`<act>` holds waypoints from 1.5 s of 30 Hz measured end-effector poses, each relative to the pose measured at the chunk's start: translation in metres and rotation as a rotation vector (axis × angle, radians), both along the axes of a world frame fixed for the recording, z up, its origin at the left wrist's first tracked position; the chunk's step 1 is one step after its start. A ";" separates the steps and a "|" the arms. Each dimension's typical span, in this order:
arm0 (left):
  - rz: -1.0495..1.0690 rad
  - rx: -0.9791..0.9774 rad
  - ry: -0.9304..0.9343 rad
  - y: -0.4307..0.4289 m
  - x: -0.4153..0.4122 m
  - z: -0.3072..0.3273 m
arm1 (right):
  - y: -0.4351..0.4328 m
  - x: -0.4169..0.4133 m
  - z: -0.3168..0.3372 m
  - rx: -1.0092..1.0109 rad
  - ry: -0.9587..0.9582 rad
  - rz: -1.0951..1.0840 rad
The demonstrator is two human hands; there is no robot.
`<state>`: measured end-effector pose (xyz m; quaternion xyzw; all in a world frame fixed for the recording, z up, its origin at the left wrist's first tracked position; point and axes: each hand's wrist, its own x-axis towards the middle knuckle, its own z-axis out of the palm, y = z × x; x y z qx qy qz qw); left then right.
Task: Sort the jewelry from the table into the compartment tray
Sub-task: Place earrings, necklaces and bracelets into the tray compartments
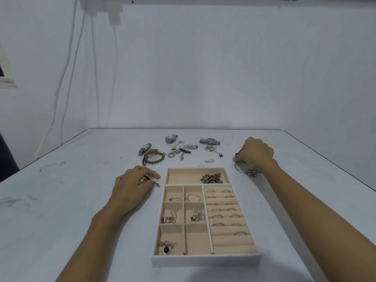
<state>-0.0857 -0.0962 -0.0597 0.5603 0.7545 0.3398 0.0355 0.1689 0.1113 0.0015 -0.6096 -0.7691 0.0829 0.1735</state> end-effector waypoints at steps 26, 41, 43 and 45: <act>0.131 -0.277 0.500 0.154 0.106 0.045 | 0.023 -0.005 -0.040 0.114 -0.067 0.101; -0.093 0.158 -0.110 0.083 0.055 0.075 | 0.014 0.000 -0.032 0.050 -0.019 0.146; -0.137 0.231 -0.219 0.058 0.055 0.076 | 0.011 -0.002 -0.031 0.096 -0.021 0.136; -0.172 0.275 -0.300 0.035 0.055 0.072 | 0.009 -0.004 -0.032 0.131 -0.014 0.116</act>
